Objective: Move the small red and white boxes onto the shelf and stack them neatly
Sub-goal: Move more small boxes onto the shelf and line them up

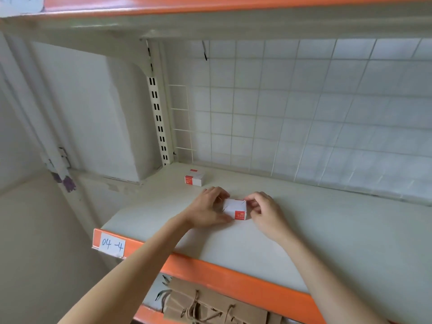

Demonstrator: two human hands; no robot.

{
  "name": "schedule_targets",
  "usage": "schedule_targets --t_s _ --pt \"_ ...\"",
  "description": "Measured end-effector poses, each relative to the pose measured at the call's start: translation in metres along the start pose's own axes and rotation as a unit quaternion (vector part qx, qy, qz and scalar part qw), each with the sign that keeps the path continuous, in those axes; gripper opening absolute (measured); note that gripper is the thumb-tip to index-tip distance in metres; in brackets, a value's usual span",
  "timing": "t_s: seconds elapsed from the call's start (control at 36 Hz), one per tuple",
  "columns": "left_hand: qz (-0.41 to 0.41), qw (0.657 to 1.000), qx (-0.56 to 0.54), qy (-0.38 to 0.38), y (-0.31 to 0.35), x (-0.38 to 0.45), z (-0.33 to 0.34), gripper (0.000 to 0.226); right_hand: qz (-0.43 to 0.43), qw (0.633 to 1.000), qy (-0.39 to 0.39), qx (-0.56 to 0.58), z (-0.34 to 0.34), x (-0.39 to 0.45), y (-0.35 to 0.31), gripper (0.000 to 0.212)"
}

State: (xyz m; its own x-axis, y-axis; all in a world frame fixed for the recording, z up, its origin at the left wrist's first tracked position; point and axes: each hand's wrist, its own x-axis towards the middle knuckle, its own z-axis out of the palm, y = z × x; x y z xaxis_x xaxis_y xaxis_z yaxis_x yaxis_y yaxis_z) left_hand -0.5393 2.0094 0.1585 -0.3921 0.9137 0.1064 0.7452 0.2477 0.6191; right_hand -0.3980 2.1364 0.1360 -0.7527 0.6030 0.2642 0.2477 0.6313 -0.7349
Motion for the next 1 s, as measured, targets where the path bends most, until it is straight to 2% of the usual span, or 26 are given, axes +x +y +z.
schedule_targets --t_s 0.14,0.22,0.28,0.42,0.72,0.86,1.0 --pt "0.035 0.994 -0.101 0.023 -0.013 -0.003 0.004 0.047 -0.022 0.998 0.009 -0.054 -0.004 -0.002 0.000 0.038" --pt "0.016 0.986 -0.163 0.029 -0.014 -0.002 0.003 0.026 -0.014 0.997 0.028 -0.074 -0.009 -0.001 0.004 0.037" --pt "0.002 0.985 -0.164 0.052 -0.010 -0.001 0.003 0.016 -0.008 0.996 0.034 -0.082 -0.011 -0.002 0.007 0.036" --pt "0.007 0.991 -0.078 0.105 -0.010 0.002 0.005 0.033 -0.014 0.994 0.029 -0.108 -0.010 -0.004 0.007 0.034" --pt "-0.022 0.991 -0.075 0.106 -0.012 0.005 0.005 0.046 -0.013 0.993 0.020 -0.112 -0.012 -0.005 0.006 0.033" --pt "-0.026 0.991 -0.071 0.112 -0.012 0.004 0.006 0.043 -0.017 0.994 0.020 -0.110 -0.012 -0.005 0.006 0.032" --pt "-0.025 0.989 -0.064 0.132 -0.013 0.004 0.007 0.022 -0.020 0.994 0.018 -0.110 -0.012 -0.005 0.006 0.031"
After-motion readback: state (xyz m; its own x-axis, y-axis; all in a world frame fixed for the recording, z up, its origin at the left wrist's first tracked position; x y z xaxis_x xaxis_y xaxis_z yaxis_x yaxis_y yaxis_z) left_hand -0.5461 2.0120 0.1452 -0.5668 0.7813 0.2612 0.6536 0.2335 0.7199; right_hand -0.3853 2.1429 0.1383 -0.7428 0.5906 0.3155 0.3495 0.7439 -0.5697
